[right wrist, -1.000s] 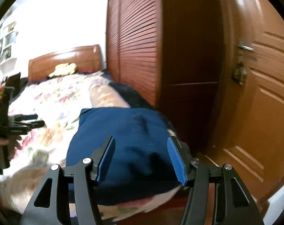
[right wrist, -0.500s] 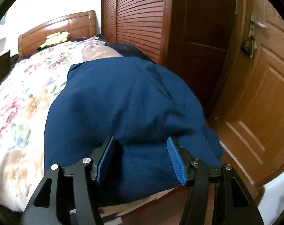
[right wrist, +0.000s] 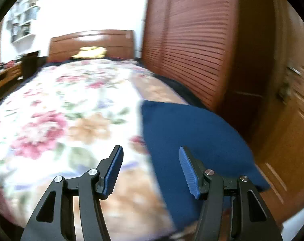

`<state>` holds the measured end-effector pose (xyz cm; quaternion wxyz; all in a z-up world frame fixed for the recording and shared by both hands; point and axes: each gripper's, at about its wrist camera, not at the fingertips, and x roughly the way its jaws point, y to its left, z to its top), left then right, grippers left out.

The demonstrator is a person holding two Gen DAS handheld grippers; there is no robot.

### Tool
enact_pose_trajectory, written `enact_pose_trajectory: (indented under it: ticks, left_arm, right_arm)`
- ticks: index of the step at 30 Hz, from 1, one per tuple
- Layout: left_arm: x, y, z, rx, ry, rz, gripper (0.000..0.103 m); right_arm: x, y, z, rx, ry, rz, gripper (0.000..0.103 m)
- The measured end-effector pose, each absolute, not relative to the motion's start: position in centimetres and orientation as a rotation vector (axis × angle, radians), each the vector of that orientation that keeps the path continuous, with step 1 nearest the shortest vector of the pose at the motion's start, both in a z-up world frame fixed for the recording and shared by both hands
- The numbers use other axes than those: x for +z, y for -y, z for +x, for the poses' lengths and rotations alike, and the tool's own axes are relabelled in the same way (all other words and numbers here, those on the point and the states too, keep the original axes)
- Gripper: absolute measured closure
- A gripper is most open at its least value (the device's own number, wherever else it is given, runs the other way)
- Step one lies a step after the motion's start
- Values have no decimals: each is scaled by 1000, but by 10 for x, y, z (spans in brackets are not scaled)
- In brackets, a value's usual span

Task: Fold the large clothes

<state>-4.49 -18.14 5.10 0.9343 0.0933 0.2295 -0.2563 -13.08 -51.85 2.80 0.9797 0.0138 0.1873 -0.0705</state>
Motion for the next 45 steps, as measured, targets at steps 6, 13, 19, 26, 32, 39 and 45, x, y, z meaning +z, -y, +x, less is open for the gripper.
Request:
enact_pose_trajectory:
  ticks: [6,13,19,26,32,39,45]
  left_arm:
    - [42,137,-61,-432,-450,184,0]
    - [25,88,-71,-326,-467,144,0]
    - [8,58,-69,-253,-489,117,0]
    - [-1,27,-61,-169,-491,67,0]
    - [-4,2,-57,-112,-467,27,0]
    - [-5,-16,-58,-52,-425,-1,0]
    - [-12,-17,-58,-34,-436,12,0]
  right_arm:
    - [28,452,-140,39,-328,13,28]
    - [26,397,-136,174,-315,13,21]
    - [8,364,-115,226,-328,5,21]
    - [-3,329,-79,286,-318,2,21]
    - [-12,298,-57,313,-263,-13,21]
    - [-33,284,-50,303,-175,-34,21]
    - [-46,280,-40,312,-172,-31,21]
